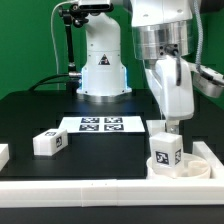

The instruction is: Assemble stool

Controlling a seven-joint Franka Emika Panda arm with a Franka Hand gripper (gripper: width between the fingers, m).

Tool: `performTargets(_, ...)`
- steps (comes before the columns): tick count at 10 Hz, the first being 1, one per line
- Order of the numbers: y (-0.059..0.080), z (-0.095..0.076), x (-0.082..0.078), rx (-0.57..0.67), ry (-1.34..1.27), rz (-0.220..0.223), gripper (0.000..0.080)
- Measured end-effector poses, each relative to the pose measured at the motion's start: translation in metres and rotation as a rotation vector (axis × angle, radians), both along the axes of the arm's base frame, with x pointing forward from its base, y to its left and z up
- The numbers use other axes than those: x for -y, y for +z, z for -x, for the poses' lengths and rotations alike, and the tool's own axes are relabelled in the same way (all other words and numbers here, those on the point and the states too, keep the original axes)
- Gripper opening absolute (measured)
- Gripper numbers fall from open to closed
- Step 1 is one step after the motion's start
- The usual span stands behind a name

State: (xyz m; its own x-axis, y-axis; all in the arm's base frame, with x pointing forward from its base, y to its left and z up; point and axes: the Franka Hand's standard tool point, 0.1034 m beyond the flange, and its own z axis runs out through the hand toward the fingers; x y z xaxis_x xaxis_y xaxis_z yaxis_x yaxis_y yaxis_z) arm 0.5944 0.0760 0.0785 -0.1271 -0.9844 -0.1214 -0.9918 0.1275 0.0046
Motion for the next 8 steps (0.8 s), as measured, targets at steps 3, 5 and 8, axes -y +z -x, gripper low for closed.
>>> performTargets(3,0.0003,0.0002,-0.0054,-0.022,-0.185,-0.017,0.0341)
performTargets(5,0.0003,0.0001,-0.0092,-0.033,-0.284,-0.035,0.0341)
performTargets(8,0.0056,-0.0016,-0.0101,-0.022,-0.202,-0.040,0.0622)
